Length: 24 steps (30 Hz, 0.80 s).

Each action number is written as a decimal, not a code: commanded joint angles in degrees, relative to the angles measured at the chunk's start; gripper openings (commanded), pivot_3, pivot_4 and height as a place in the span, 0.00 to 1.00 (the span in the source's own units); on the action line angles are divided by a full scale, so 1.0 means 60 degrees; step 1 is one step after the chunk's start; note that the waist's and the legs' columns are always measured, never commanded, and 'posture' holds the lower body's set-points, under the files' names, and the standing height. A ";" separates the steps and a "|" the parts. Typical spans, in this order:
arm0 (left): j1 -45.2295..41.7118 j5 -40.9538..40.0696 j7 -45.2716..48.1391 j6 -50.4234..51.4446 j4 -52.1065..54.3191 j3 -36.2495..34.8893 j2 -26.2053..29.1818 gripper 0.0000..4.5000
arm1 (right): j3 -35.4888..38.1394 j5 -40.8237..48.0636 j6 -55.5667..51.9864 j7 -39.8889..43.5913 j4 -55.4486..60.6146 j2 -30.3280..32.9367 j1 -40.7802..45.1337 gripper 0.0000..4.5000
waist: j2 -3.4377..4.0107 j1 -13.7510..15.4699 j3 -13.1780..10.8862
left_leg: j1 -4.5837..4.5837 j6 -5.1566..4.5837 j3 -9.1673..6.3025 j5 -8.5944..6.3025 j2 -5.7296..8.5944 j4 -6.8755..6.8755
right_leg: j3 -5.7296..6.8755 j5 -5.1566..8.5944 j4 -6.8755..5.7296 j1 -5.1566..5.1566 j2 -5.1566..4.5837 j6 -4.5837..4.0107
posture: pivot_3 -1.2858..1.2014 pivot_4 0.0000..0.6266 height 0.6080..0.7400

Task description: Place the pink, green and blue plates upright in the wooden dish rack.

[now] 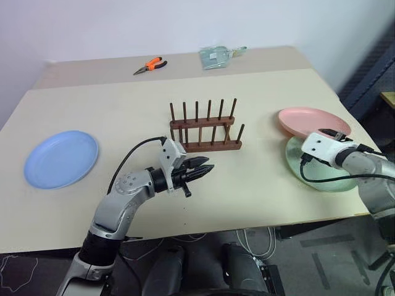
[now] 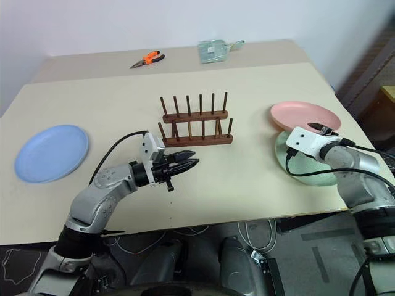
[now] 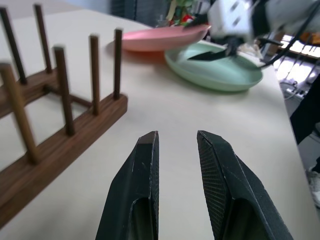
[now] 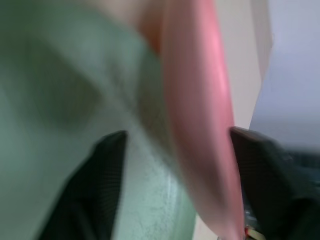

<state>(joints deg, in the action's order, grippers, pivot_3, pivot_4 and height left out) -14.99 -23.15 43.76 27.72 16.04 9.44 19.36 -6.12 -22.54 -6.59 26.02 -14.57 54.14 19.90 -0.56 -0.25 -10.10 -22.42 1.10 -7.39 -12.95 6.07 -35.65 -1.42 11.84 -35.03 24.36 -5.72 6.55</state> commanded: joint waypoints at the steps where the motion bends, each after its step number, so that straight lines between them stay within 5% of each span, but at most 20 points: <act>1: 0.0238 -0.0042 -0.0083 -0.0002 0.0438 -0.0088 0.0174 0.26 | 0.0137 -0.0168 0.0395 -0.0321 -0.0050 -0.0100 0.0476 0.29 | 0.0003 -0.0058 -0.0002 | 0.0000 0.0000 -0.0002 0.0000 -0.0001 -0.0001 | 0.0000 -0.0001 -0.0001 0.0000 0.0001 0.0000 | 0.52 0.24 0.99; 3: 0.0379 -0.0064 -0.0130 0.0015 0.0526 -0.0138 0.0255 0.26 | 0.0244 -0.0265 0.0534 -0.0421 0.0192 -0.0053 0.0536 0.05 | 0.0002 -0.0056 -0.0004 | -0.0001 0.0000 -0.0002 0.0000 0.0000 -0.0002 | -0.0002 0.0000 -0.0003 0.0000 0.0002 0.0001 | 0.52 0.24 0.99; 4: 0.0433 -0.0084 -0.0149 0.0021 0.0559 -0.0161 0.0285 0.26 | 0.0297 -0.0319 0.0602 -0.0487 0.0326 -0.0022 0.0553 0.01 | 0.0003 -0.0058 -0.0004 | -0.0001 0.0000 -0.0004 0.0000 0.0000 -0.0003 | -0.0002 0.0000 -0.0003 0.0000 0.0002 0.0001 | 0.52 0.24 0.99; 9: 0.0686 -0.0017 -0.0364 -0.0124 0.0455 -0.0419 0.0440 0.26 | 0.1101 0.0497 0.0547 -0.0353 0.1971 -0.0300 0.0838 0.01 | 0.0009 -0.0069 -0.0009 | -0.0002 -0.0001 -0.0005 0.0000 0.0000 -0.0006 | -0.0004 0.0003 -0.0003 0.0000 0.0002 0.0006 | 0.52 0.24 0.99; 13: 0.0765 0.0293 -0.0549 -0.0563 0.0002 -0.0588 0.0531 0.26 | 0.2456 0.5000 -0.1670 0.0386 0.4887 -0.2746 0.1279 0.01 | -0.0004 -0.0120 -0.0017 | 0.0002 -0.0001 -0.0012 -0.0001 -0.0020 -0.0002 | -0.0006 0.0003 -0.0006 0.0001 0.0020 0.0014 | 0.52 0.24 0.99; 17: 0.0738 0.0210 -0.0435 -0.0815 -0.0238 -0.0738 0.0568 0.26 | 0.3162 0.9571 -0.4739 -0.0276 0.7199 -0.4978 0.1331 0.01 | -0.0012 0.0007 -0.0021 | -0.0007 -0.0001 -0.0055 -0.0001 -0.0017 -0.0003 | 0.0007 -0.0003 -0.0012 0.0001 0.0023 0.0002 | 0.52 0.24 0.99; 24: 0.0850 0.0136 -0.0402 -0.0829 -0.0086 -0.0795 0.0565 0.26 | 0.3255 1.1063 -0.6153 -0.1026 0.7640 -0.5286 0.1220 0.01 | -0.0008 0.0158 -0.0023 | -0.0019 -0.0003 -0.0052 -0.0004 0.0010 -0.0003 | 0.0008 0.0000 0.0011 0.0006 0.0005 -0.0003 | 0.52 0.24 0.99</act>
<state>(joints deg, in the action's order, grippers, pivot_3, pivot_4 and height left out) -9.92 -21.86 41.09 24.04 13.64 5.44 22.56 11.83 41.90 -43.13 20.78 29.14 22.21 27.06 -0.61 0.70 -10.24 -22.53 1.08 -7.68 -12.97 6.11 -35.64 -1.37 11.84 -34.97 24.42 -5.69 6.53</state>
